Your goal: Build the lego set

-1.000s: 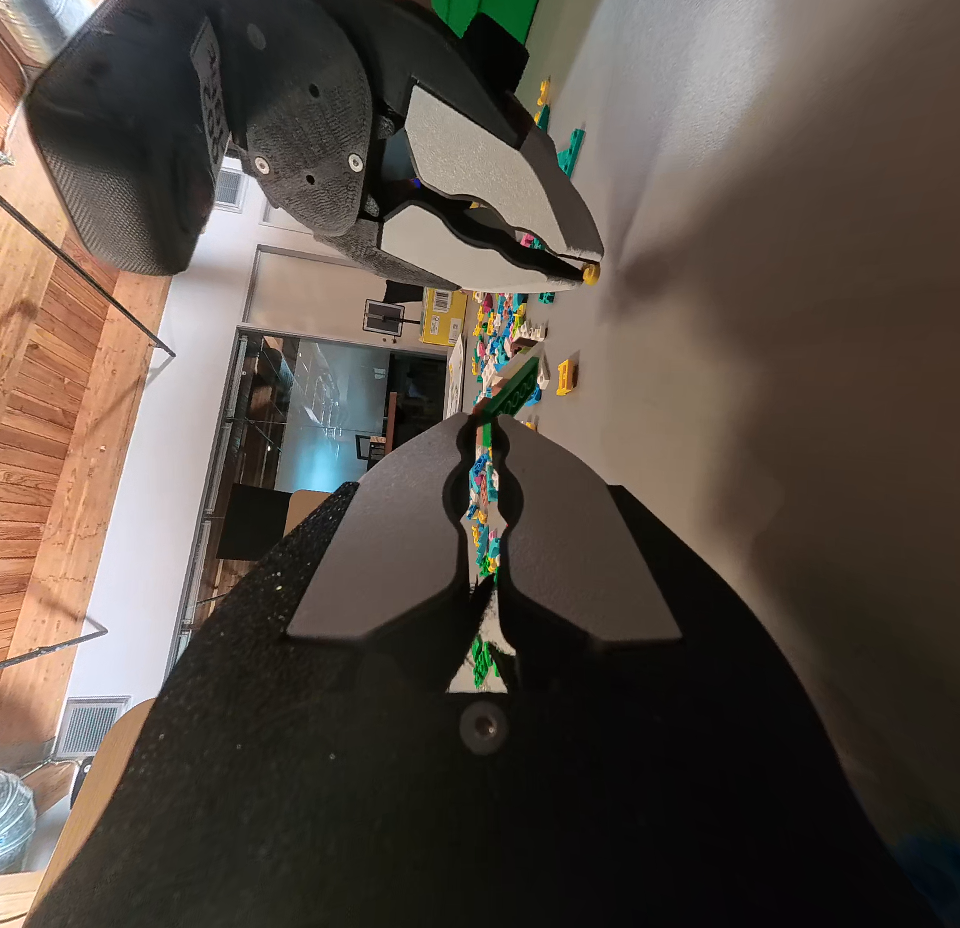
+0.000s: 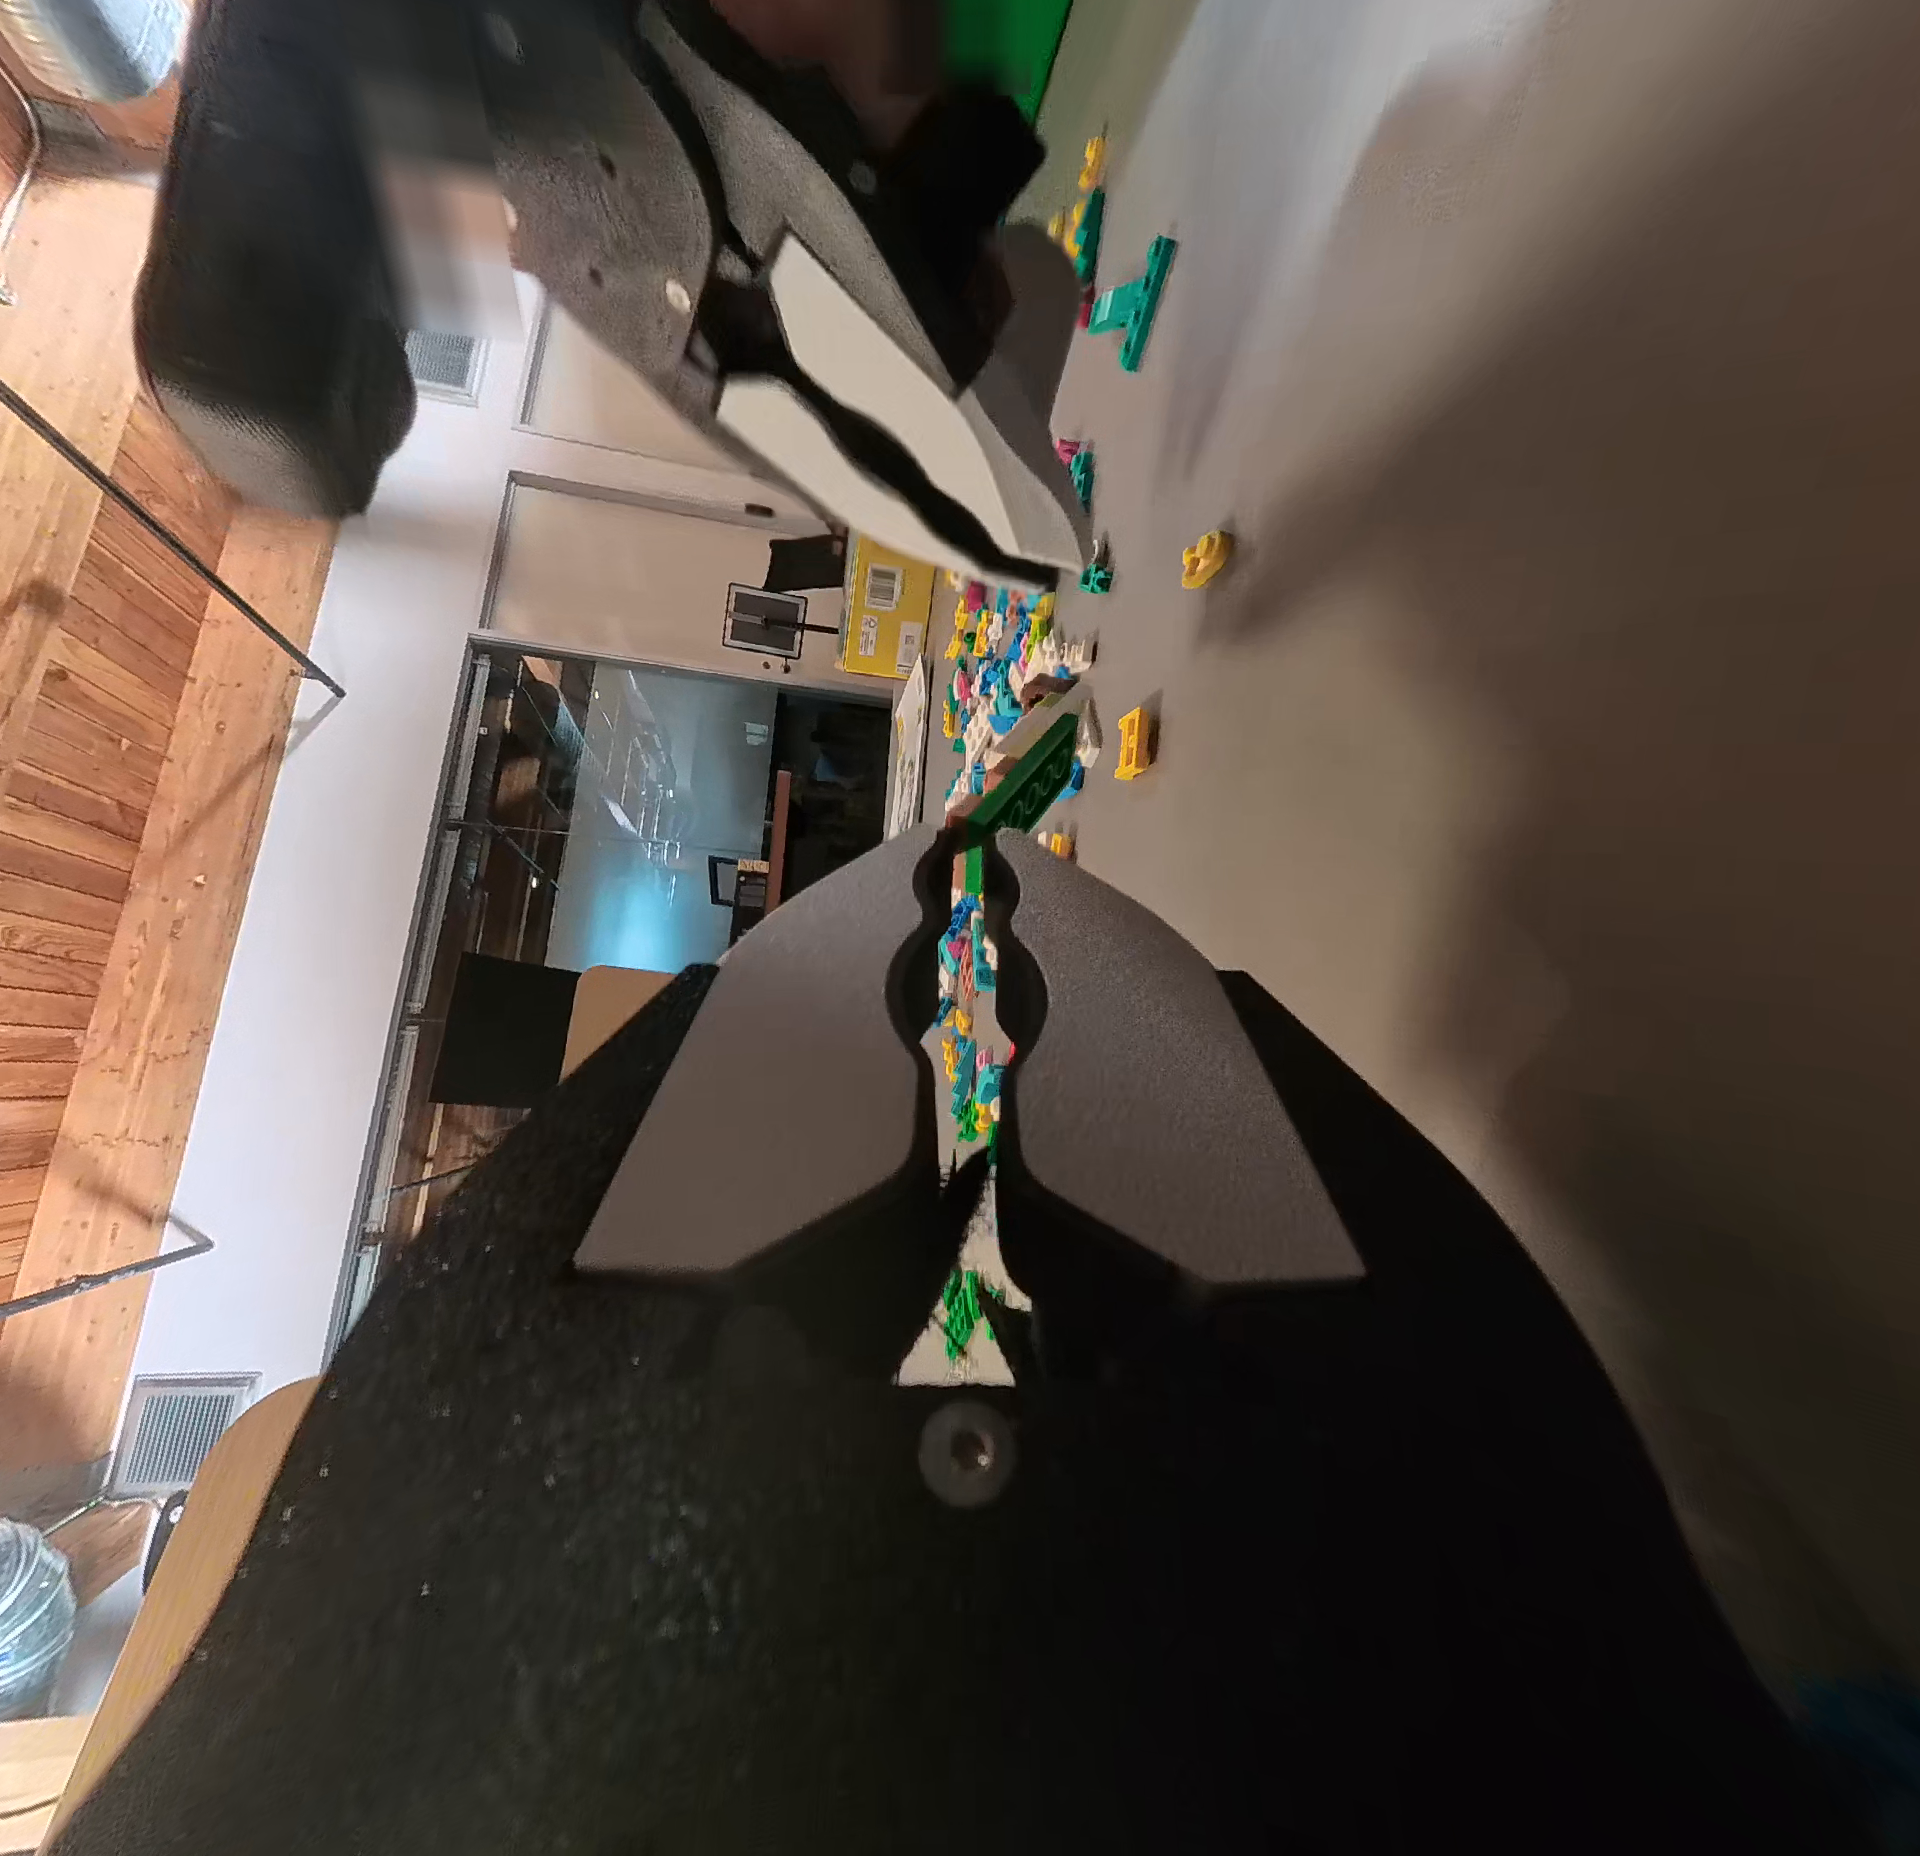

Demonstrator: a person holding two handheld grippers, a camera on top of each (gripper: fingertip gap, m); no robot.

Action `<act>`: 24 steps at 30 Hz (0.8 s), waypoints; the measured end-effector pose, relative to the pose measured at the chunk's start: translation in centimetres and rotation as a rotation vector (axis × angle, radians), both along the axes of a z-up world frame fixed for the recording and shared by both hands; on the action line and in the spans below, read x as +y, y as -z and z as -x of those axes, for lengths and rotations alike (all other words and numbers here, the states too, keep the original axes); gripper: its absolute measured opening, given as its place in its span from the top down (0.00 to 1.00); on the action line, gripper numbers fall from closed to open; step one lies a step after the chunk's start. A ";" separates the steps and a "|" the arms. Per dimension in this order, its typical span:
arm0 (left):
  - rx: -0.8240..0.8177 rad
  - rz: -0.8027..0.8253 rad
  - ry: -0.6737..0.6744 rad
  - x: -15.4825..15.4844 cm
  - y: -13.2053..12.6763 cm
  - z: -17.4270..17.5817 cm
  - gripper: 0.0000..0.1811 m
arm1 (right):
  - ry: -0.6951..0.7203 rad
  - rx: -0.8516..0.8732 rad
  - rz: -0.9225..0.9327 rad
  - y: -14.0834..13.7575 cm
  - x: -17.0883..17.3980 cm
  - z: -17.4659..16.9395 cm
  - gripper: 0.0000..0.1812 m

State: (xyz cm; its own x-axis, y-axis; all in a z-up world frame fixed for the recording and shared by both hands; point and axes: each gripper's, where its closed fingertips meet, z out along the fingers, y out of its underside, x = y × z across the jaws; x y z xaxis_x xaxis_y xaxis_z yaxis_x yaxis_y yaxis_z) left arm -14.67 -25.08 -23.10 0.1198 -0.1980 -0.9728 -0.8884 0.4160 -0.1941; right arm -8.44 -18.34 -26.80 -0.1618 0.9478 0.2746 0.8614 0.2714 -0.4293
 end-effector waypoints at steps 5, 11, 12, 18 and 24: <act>0.007 -0.004 -0.017 0.1 0.0 0.2 0.97 | 0.314 0.154 0.296 0.2 -2.8 -1.1 0.88; 0.086 -0.023 -0.021 -0.3 0.6 -0.1 0.97 | 0.479 0.366 0.351 -0.7 -4.4 0.6 0.84; 0.100 -0.033 -0.019 -0.3 0.6 -0.2 0.97 | 0.501 0.386 0.316 -0.7 -4.2 0.7 0.84; 0.066 -0.051 0.000 -0.6 -0.1 -0.2 0.97 | 0.565 0.389 0.212 -0.3 -3.8 -0.8 0.89; 0.109 -0.083 0.022 -1.0 0.0 -0.6 0.97 | 0.591 0.306 0.331 1.1 -4.0 -1.0 0.87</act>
